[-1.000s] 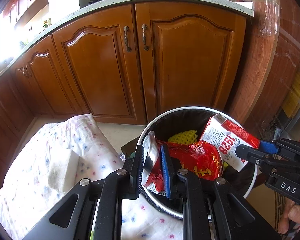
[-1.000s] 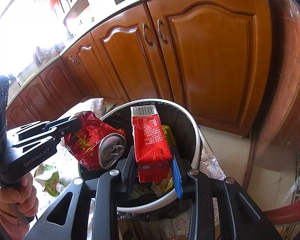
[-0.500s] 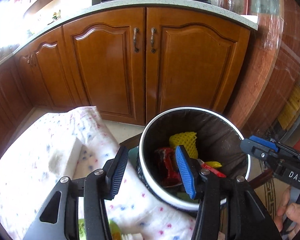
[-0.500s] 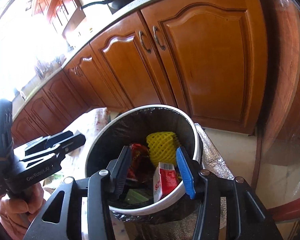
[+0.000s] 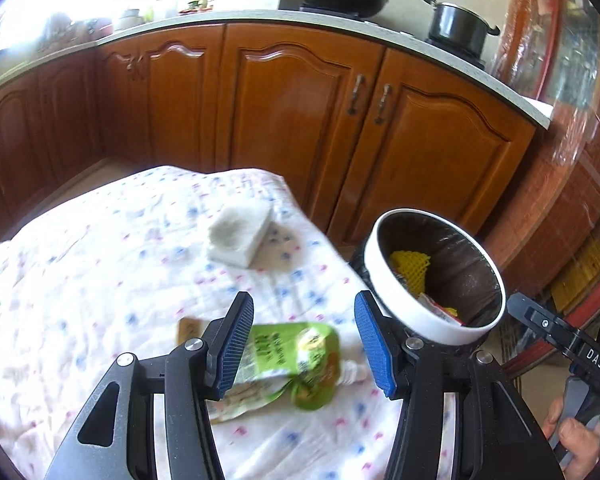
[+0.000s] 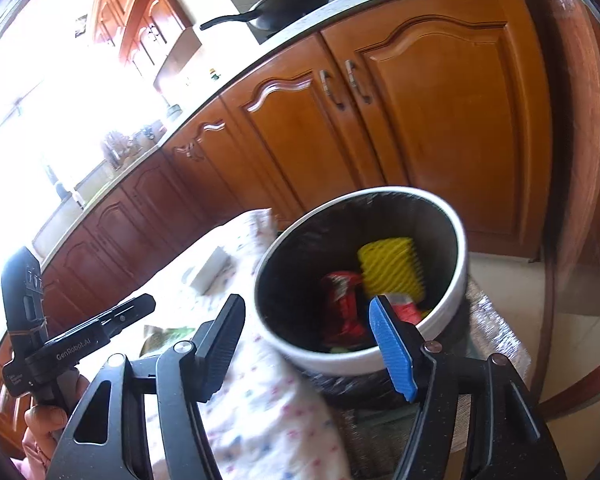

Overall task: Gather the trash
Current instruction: 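Move both open tools back toward the white foam block and green pouch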

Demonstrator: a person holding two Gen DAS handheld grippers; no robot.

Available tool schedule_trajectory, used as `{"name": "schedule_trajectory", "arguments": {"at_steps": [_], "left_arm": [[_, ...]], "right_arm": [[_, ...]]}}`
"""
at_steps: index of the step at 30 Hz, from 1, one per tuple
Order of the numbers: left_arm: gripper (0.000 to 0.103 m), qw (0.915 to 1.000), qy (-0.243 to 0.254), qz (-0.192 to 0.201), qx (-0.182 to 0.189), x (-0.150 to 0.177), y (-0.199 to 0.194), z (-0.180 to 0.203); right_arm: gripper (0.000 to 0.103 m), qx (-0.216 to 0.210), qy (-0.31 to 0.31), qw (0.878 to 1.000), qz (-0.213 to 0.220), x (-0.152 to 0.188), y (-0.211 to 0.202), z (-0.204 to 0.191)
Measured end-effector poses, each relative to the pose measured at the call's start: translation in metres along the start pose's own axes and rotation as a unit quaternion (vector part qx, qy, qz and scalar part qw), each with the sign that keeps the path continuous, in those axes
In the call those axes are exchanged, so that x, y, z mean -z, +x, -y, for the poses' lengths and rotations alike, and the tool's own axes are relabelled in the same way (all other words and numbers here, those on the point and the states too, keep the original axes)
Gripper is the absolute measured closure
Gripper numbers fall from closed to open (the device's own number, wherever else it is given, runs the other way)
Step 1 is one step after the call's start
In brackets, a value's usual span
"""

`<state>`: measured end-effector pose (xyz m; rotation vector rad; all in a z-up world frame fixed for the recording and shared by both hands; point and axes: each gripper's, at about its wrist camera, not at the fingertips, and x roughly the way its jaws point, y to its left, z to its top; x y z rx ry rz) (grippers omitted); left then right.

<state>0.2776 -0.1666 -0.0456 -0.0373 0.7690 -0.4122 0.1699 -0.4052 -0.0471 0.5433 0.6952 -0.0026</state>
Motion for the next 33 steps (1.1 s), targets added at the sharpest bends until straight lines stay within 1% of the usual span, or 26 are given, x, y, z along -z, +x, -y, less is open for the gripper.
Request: {"name": "schedule_trajectory", "arguments": {"at_steps": [4, 7, 10, 13, 22, 25, 28, 30, 32, 33], "left_arm": [[0.051, 0.9996, -0.024, -0.003, -0.011, 0.013, -0.015, -0.020], [0.051, 0.9987, -0.046, -0.010, -0.021, 0.022, -0.022, -0.036], [0.051, 0.9975, -0.065, -0.019, -0.021, 0.029, -0.028, -0.050], [0.051, 0.9969, -0.071, -0.025, -0.023, 0.033, -0.032, -0.059], [0.050, 0.9952, -0.085, -0.048, -0.004, 0.033, -0.028, -0.069], [0.050, 0.9958, -0.078, -0.047, 0.006, 0.035, -0.028, -0.060], [0.050, 0.9945, -0.072, -0.067, 0.036, 0.038, -0.020, -0.049], [0.050, 0.9909, -0.085, -0.087, 0.058, 0.041, -0.008, -0.047], [0.050, 0.9852, -0.103, -0.109, 0.083, 0.042, 0.004, -0.046], [0.050, 0.9833, -0.108, -0.114, 0.091, 0.041, 0.009, -0.045]], "right_arm": [[0.033, -0.014, 0.000, 1.000, -0.004, 0.013, -0.001, -0.014], [0.032, -0.024, 0.001, 1.000, -0.009, 0.024, -0.001, -0.024], [0.032, -0.032, -0.002, 0.999, -0.018, 0.033, 0.002, -0.033], [0.032, -0.038, -0.003, 0.999, -0.028, 0.042, 0.005, -0.040], [0.032, -0.050, -0.009, 0.997, -0.049, 0.056, 0.018, -0.056], [0.032, -0.052, -0.016, 0.997, -0.051, 0.056, 0.019, -0.060], [0.032, -0.053, -0.017, 0.997, -0.050, 0.052, 0.021, -0.061], [0.032, -0.053, -0.017, 0.997, -0.047, 0.047, 0.021, -0.060], [0.032, -0.052, -0.016, 0.998, -0.041, 0.042, 0.021, -0.058], [0.032, -0.051, -0.017, 0.998, -0.039, 0.039, 0.021, -0.057]]}}
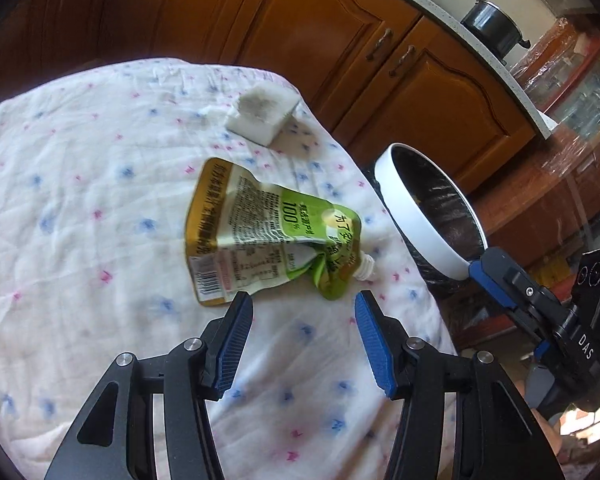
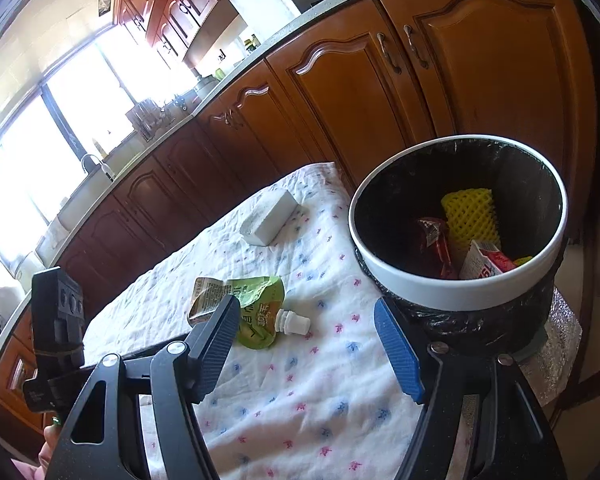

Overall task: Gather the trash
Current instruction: 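Move both open tools back toward the white foam block and green pouch, then grasp the white foam block with the right tool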

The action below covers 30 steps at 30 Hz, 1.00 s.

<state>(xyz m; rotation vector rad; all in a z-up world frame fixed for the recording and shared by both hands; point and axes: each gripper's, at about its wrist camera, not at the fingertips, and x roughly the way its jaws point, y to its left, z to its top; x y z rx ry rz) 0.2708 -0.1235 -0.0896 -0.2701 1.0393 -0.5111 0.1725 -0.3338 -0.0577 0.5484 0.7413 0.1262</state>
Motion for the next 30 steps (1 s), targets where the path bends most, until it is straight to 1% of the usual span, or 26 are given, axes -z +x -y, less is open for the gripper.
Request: {"name": "schedule_trajectory", "arguments": {"at_steps": [1, 2, 3, 5, 7, 9, 11, 12, 13, 15, 17, 21, 22, 23, 24, 25, 26, 28, 30], "left_arm": [[0.048, 1.0000, -0.001, -0.002, 0.003, -0.002, 0.004, 0.001], [0.043, 1.0000, 0.002, -0.003, 0.001, -0.005, 0.009, 0.003], [0.041, 1.0000, 0.005, -0.005, -0.004, -0.008, 0.013, 0.005], [0.041, 0.9995, 0.010, -0.001, -0.030, -0.012, 0.019, 0.005], [0.041, 0.9980, 0.006, 0.016, -0.061, -0.016, 0.015, -0.003], [0.038, 0.9960, -0.010, 0.032, -0.083, -0.020, 0.007, -0.018], [0.036, 0.9928, -0.031, 0.043, -0.108, -0.024, -0.001, -0.038], [0.036, 0.9908, -0.042, 0.048, -0.119, -0.026, -0.006, -0.048], [0.036, 0.9899, -0.053, 0.052, -0.121, -0.027, -0.011, -0.055], [0.036, 0.9893, -0.071, 0.059, -0.112, -0.028, -0.022, -0.068], [0.036, 0.9898, -0.073, 0.063, -0.105, -0.028, -0.029, -0.070], [0.036, 0.9898, -0.062, 0.076, -0.104, -0.019, -0.043, -0.060], [0.035, 0.9898, -0.059, 0.078, -0.104, -0.017, -0.045, -0.060], [0.035, 0.9900, -0.057, 0.077, -0.104, -0.015, -0.047, -0.060], [0.035, 0.9905, -0.053, 0.074, -0.103, -0.013, -0.049, -0.060], [0.035, 0.9911, -0.049, 0.070, -0.102, -0.011, -0.048, -0.061], [0.035, 0.9919, -0.043, 0.064, -0.101, -0.010, -0.047, -0.061], [0.035, 0.9934, -0.023, 0.052, -0.099, -0.010, -0.045, -0.060], [0.035, 0.9945, 0.008, 0.040, -0.097, -0.012, -0.043, -0.055]], "right_arm": [[0.032, 0.002, 0.000, 1.000, 0.002, -0.002, -0.001, 0.001], [0.032, 0.004, 0.000, 1.000, 0.004, -0.004, -0.001, 0.002], [0.032, 0.004, -0.001, 1.000, 0.005, -0.007, -0.001, 0.003], [0.030, 0.002, -0.002, 1.000, 0.004, -0.011, 0.002, 0.004], [0.032, -0.003, -0.009, 1.000, 0.000, -0.015, 0.009, 0.003], [0.038, -0.014, -0.018, 1.000, -0.014, -0.019, 0.021, 0.001], [0.058, -0.014, -0.030, 0.999, -0.029, -0.020, 0.034, -0.004], [0.062, -0.012, -0.038, 0.999, -0.036, -0.020, 0.041, -0.007], [0.068, -0.011, -0.045, 0.998, -0.044, -0.021, 0.048, -0.010], [0.069, -0.015, -0.053, 0.997, -0.054, -0.022, 0.060, -0.015], [0.066, -0.026, -0.055, 0.996, -0.060, -0.026, 0.071, -0.020], [0.064, -0.035, -0.045, 0.996, -0.065, -0.046, 0.094, -0.030], [0.059, -0.038, -0.043, 0.996, -0.068, -0.051, 0.101, -0.033], [0.049, -0.041, -0.041, 0.996, -0.071, -0.057, 0.108, -0.038], [0.043, -0.043, -0.039, 0.996, -0.074, -0.062, 0.117, -0.043], [0.032, -0.044, -0.037, 0.995, -0.077, -0.067, 0.126, -0.047], [0.029, -0.043, -0.034, 0.995, -0.079, -0.072, 0.135, -0.051], [0.029, -0.029, -0.032, 0.995, -0.090, -0.079, 0.157, -0.060], [0.027, -0.017, -0.025, 0.994, -0.104, -0.086, 0.180, -0.065]]}}
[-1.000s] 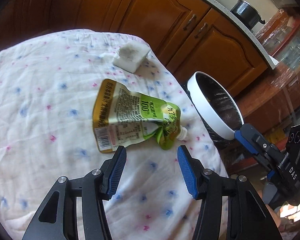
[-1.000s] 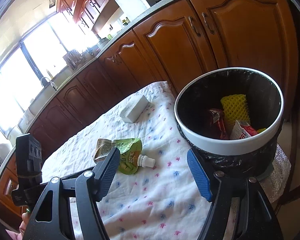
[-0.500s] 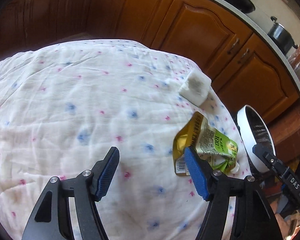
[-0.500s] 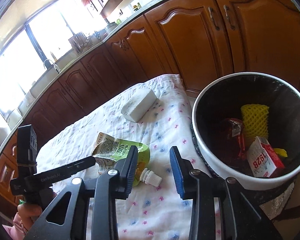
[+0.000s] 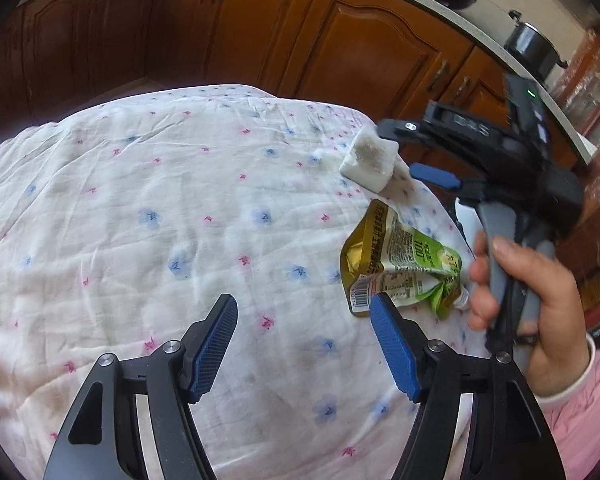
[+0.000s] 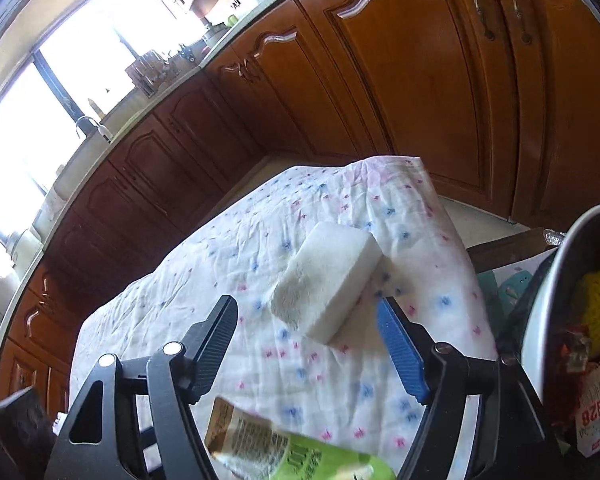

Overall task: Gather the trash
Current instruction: 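Grasp the white foam block with the right tool, then grasp the green juice pouch with the left tool while the right tool holds the foam block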

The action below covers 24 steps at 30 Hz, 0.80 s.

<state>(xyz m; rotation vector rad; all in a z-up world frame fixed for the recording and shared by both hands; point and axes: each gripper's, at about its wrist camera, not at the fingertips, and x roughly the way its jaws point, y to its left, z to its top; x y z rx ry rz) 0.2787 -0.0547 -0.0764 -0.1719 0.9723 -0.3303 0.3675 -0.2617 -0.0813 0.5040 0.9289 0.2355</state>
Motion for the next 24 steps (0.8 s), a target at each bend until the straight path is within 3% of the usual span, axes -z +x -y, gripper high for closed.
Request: {"name": "schedule_trajectory", "arguments": {"at_steps": [1, 4, 6, 7, 11, 13, 18, 24], "left_arm": [[0.035, 0.9998, 0.020, -0.003, 0.001, -0.002, 0.000, 0.004], [0.034, 0.9969, 0.079, -0.004, -0.001, -0.010, -0.001, 0.016], [0.031, 0.9936, 0.113, -0.004, 0.005, -0.017, -0.002, 0.023], [0.030, 0.9917, 0.129, -0.002, 0.005, -0.020, -0.002, 0.028], [0.027, 0.9789, 0.204, 0.003, 0.001, -0.032, 0.003, 0.051], [0.025, 0.9677, 0.252, 0.003, 0.003, -0.034, 0.009, 0.065], [0.025, 0.9286, 0.371, -0.016, -0.002, -0.034, 0.034, 0.098], [0.022, 0.8964, 0.437, -0.071, 0.017, -0.050, 0.074, 0.113]], "right_arm": [[0.021, 0.009, 0.002, 1.000, -0.009, -0.005, 0.010, 0.000], [0.020, 0.035, 0.008, 0.999, -0.040, -0.013, 0.039, 0.000], [0.029, 0.037, 0.002, 0.998, -0.055, -0.013, 0.049, 0.000], [0.047, 0.038, -0.004, 0.998, -0.056, -0.012, 0.049, 0.000], [0.051, 0.020, -0.005, 0.999, -0.038, -0.006, 0.030, 0.006], [0.051, 0.010, 0.000, 1.000, -0.017, -0.002, 0.008, 0.012], [0.050, -0.018, 0.026, 0.999, 0.037, 0.005, -0.060, 0.036], [0.050, -0.014, 0.068, 0.995, 0.076, 0.026, -0.122, 0.077]]}}
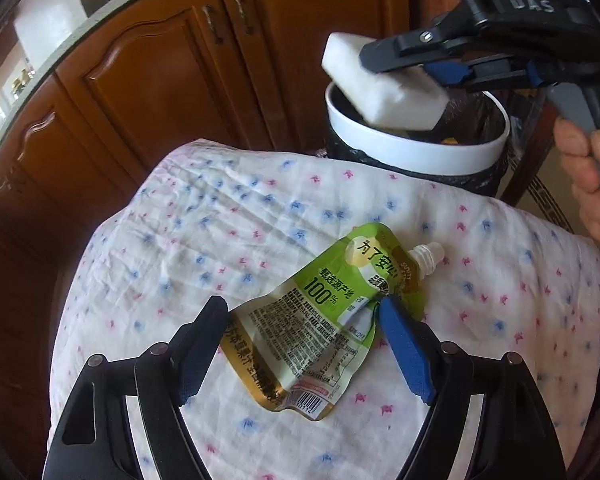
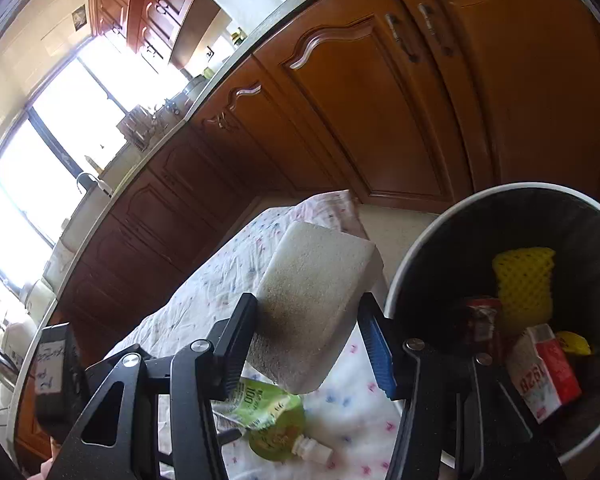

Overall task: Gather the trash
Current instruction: 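Grasp the green juice pouch with the left tool while the right tool holds the foam block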

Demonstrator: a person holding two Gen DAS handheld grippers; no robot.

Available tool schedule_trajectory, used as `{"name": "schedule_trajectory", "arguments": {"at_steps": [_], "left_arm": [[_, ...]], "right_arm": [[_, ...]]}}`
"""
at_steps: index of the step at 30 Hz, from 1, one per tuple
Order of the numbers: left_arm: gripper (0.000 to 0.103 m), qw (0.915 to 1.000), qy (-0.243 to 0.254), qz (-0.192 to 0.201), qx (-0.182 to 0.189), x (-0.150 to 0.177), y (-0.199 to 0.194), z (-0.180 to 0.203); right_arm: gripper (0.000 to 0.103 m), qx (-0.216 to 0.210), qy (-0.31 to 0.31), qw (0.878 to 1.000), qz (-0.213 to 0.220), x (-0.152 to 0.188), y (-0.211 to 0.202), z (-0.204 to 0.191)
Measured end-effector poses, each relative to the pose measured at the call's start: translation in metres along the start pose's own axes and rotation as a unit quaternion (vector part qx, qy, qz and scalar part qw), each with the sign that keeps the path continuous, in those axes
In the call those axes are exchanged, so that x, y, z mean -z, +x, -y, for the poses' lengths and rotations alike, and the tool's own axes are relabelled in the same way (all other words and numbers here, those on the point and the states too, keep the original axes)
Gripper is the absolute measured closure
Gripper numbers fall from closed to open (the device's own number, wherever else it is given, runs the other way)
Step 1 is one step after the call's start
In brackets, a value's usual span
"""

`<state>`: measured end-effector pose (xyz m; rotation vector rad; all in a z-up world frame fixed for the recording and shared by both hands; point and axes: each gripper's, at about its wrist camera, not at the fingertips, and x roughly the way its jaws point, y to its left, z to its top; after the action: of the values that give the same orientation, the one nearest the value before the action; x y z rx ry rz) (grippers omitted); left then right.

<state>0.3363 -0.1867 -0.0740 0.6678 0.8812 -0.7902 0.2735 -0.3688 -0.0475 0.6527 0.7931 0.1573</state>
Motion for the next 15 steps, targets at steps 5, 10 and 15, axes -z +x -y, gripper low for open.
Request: {"name": "schedule_trajectory", "arguments": {"at_steps": [5, 10, 15], "left_arm": [[0.031, 0.9990, -0.008, -0.022, 0.038, -0.011, 0.012, -0.005], [0.067, 0.9989, -0.003, -0.028, 0.039, -0.004, 0.004, 0.013], [0.089, 0.9966, -0.059, -0.036, 0.044, 0.009, -0.020, 0.016]], "right_arm": [[0.050, 0.001, 0.035, 0.999, 0.024, 0.016, -0.039, 0.027], [0.050, -0.003, 0.052, 0.998, 0.037, 0.034, -0.062, 0.037], [0.050, -0.013, 0.047, 0.998, 0.037, 0.050, -0.070, 0.031]]}}
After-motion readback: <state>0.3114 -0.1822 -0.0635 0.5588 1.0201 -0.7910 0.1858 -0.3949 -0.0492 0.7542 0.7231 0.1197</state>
